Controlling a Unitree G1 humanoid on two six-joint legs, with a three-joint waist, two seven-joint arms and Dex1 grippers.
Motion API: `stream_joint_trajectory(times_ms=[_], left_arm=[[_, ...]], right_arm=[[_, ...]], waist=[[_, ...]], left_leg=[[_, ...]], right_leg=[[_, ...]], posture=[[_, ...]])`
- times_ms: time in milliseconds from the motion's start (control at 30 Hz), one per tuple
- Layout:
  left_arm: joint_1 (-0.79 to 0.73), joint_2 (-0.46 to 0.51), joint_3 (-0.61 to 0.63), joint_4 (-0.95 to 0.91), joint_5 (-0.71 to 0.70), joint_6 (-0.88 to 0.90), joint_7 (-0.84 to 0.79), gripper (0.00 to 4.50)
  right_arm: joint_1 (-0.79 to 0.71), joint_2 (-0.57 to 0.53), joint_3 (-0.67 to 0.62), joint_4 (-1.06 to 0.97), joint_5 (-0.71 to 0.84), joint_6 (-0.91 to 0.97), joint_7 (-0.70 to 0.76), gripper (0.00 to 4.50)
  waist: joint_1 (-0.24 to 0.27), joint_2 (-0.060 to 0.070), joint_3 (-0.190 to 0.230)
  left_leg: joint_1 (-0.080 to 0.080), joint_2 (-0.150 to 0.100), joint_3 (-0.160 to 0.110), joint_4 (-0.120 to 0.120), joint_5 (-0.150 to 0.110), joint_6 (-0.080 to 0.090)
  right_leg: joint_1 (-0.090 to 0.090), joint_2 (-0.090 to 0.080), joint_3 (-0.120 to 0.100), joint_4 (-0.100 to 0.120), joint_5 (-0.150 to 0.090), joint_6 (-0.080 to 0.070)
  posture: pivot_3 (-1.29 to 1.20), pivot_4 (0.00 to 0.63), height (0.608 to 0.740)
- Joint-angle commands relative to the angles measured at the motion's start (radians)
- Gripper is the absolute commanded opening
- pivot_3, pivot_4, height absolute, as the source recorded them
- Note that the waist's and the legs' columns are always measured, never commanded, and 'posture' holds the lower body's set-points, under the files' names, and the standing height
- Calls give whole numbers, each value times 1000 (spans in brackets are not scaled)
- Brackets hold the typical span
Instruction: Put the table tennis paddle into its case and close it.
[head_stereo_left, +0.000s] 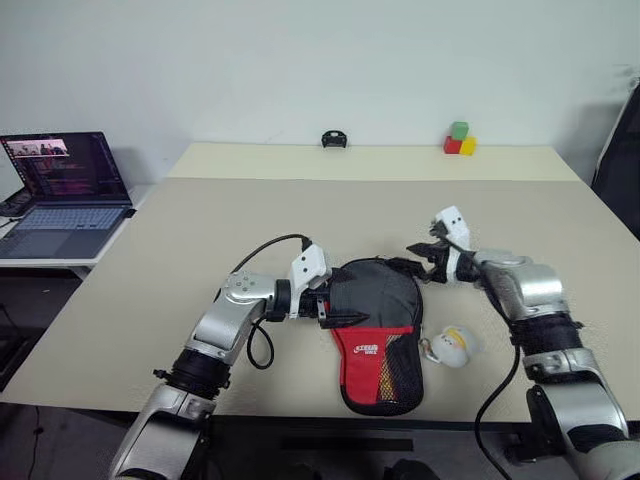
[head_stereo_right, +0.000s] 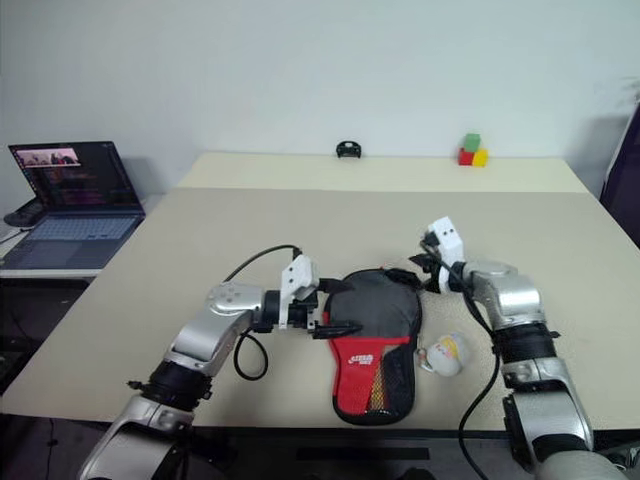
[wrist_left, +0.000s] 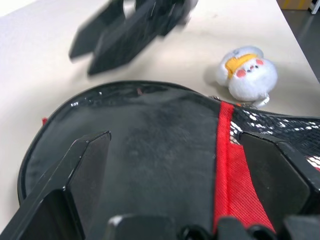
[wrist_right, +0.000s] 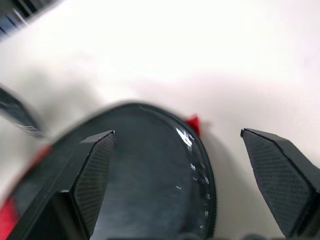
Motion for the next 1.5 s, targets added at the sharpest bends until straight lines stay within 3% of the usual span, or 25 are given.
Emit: stream_joint_trajectory(times_ms=[33,200,400,567,867,1500], left_arm=[[-64,-38,-22,76,27,-72,-17,4500],[-132,-101,-56,255,81,-179,-43,4500],[-195,-165,-67,486,141,-304,-40,4500],[-243,-214,-68,651,189,-392,-18,4500],[-288,-245,-53,774,220,-465,-5,4500],[-293,-259,-39,819,256,-505,-8,4500]], right_arm=[[101,-58,-80,-234,96,134,-16,4461],[292,-129,-213,-543,279,363,-29,4461],[464,-193,-304,-739,378,453,-73,4461],[547,-171,-311,-736,346,415,-171,4461],[608,-174,-239,-619,256,290,-249,4461],[660,-98,-274,-628,390,390,-311,4461]], waist=[[4,0,0],[12,0,0],[10,-3,2],[15,-5,2],[14,-5,2],[14,-5,2]], left_leg=[[0,0,0,0,0,0],[-2,0,-1,0,0,0],[-1,0,-1,0,0,1],[-1,-1,-2,0,1,2],[0,-2,-2,0,1,2],[2,-2,-1,1,1,3]], right_leg=[[0,0,0,0,0,0],[0,0,-2,-1,0,0],[0,0,-6,-1,0,0],[2,0,-8,0,0,1],[2,1,-8,2,-1,1],[4,2,-8,4,-1,1]], posture=[[0,150,740],[0,150,740],[0,150,740],[0,150,740],[0,150,740],[0,150,740]])
